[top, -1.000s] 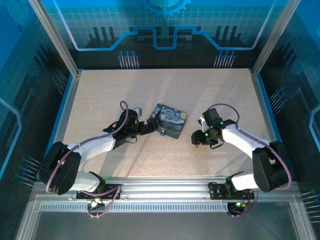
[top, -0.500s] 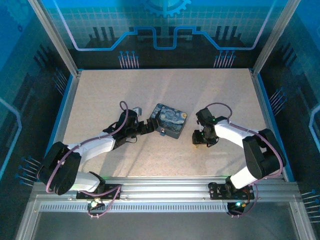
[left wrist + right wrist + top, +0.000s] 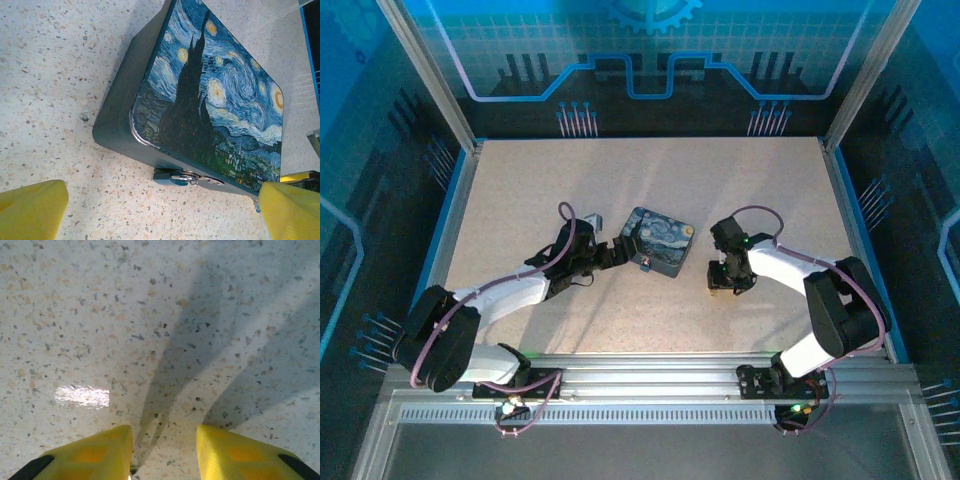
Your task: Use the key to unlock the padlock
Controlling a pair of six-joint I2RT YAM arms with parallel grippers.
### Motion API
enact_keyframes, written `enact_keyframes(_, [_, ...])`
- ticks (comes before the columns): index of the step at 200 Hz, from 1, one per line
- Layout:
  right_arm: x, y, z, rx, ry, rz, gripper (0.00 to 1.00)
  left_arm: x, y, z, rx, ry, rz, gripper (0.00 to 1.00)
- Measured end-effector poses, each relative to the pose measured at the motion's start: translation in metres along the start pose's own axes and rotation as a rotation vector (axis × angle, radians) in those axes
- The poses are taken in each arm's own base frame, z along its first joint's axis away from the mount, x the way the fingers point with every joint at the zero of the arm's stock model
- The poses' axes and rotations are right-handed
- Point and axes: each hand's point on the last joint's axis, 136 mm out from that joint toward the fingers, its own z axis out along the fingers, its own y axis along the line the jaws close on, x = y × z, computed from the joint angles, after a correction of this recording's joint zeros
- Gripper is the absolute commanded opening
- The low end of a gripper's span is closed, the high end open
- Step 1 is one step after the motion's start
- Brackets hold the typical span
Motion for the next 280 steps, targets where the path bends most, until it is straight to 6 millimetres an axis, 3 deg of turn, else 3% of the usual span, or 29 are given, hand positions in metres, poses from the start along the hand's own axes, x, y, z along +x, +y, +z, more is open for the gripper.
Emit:
enact_keyframes(68, [0.009,0.007,-0.001,-0.003,0.005,-0.02,0.39,0.0,0.001,-0.001,-0.008,-0.002,0.002,0.99])
enact_keyframes(178, [0.047,0.004,-0.009,-0.008,0.053,-0.003,0.39,-0.001,0.002,-0.002,-0.014,-0.008,0.004,0.99])
enact_keyframes(280, [0.046,0.009,-0.006,-0.022,0.076,-0.01,0.32,-0.003,0.002,-0.005,-0.016,-0.015,0.007,0.99])
